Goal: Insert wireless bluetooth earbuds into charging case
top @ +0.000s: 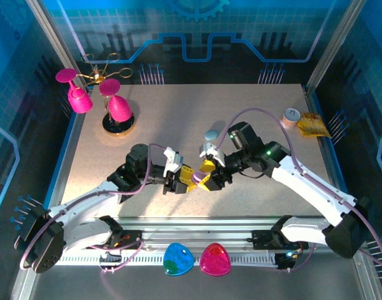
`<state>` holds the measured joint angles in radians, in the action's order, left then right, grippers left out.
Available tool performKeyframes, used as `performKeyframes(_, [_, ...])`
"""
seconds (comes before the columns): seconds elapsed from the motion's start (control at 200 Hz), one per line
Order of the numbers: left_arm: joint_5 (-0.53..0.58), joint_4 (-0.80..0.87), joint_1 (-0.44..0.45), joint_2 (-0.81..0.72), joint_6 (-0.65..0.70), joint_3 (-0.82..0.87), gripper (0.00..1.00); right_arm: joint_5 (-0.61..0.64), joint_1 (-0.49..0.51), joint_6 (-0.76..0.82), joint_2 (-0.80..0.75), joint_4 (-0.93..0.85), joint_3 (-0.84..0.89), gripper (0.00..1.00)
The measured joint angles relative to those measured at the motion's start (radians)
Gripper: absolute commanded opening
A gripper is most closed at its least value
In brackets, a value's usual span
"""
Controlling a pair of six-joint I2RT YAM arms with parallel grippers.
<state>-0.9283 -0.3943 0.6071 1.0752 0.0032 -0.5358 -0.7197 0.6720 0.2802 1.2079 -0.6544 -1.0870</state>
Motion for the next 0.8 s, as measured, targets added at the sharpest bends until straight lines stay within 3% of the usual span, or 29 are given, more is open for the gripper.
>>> performKeyframes(0.145, [0.012,-0.004,0.0,0.0,0.0,0.0,0.33,-0.004,-0.008,-0.024,-0.002,0.016,0.013,0.56])
performKeyframes(0.515, [0.002,-0.008,0.002,0.0,0.001,0.0,0.34,0.02,-0.042,-0.063,-0.025,0.074,0.027,0.92])
performKeyframes(0.8, [-0.005,-0.013,0.005,0.0,0.0,0.0,0.34,0.068,-0.045,-0.064,-0.057,0.106,0.04,0.96])
